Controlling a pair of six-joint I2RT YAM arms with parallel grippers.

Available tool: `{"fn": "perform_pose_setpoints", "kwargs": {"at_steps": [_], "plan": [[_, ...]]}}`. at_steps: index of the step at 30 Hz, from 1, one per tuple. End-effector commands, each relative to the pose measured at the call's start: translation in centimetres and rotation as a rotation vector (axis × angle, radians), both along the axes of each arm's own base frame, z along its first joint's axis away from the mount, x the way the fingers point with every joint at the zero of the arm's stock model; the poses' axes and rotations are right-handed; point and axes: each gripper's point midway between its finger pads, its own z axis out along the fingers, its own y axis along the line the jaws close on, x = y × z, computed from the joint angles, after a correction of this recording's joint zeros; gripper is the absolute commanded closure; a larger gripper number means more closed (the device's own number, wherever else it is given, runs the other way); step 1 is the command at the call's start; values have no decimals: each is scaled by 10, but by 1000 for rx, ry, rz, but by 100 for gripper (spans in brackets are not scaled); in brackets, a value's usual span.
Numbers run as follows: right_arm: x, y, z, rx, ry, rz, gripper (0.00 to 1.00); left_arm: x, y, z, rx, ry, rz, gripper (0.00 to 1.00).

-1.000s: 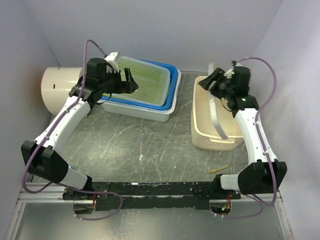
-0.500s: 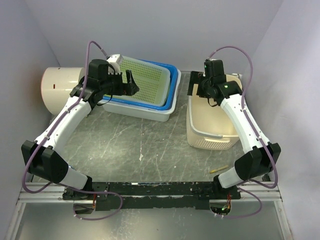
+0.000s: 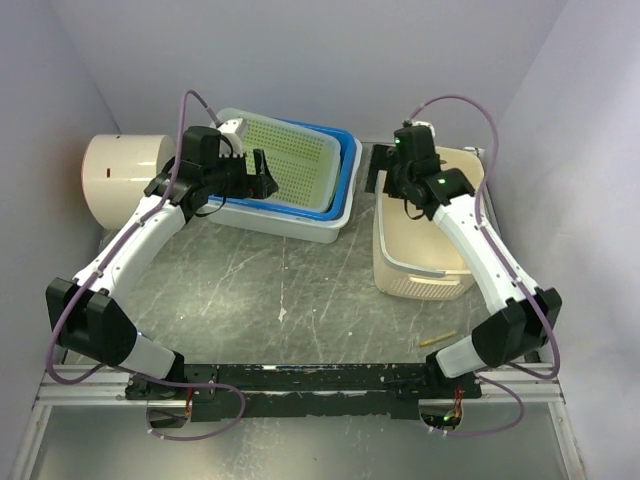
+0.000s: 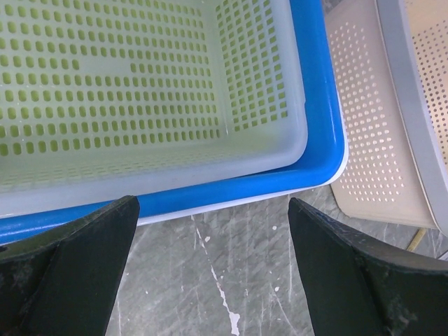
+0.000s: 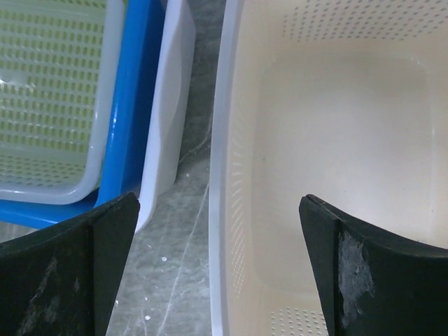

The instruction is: Turn the large container upside down

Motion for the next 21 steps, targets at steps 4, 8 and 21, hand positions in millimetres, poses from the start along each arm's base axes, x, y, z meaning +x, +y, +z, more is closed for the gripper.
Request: {"fn": "perform_pose_setpoints", "kwargs": {"at_steps": [4,8,21], "plan": [[9,10,-66,-79,108,-29,18,1,0,-5,11,-1,6,0],[10,16,-85,-71,139,-17,48,0,1,-10,17,6,10,1],[20,14,8,203,-25,82,100,0,0,-10,18,5,2,1]]}}
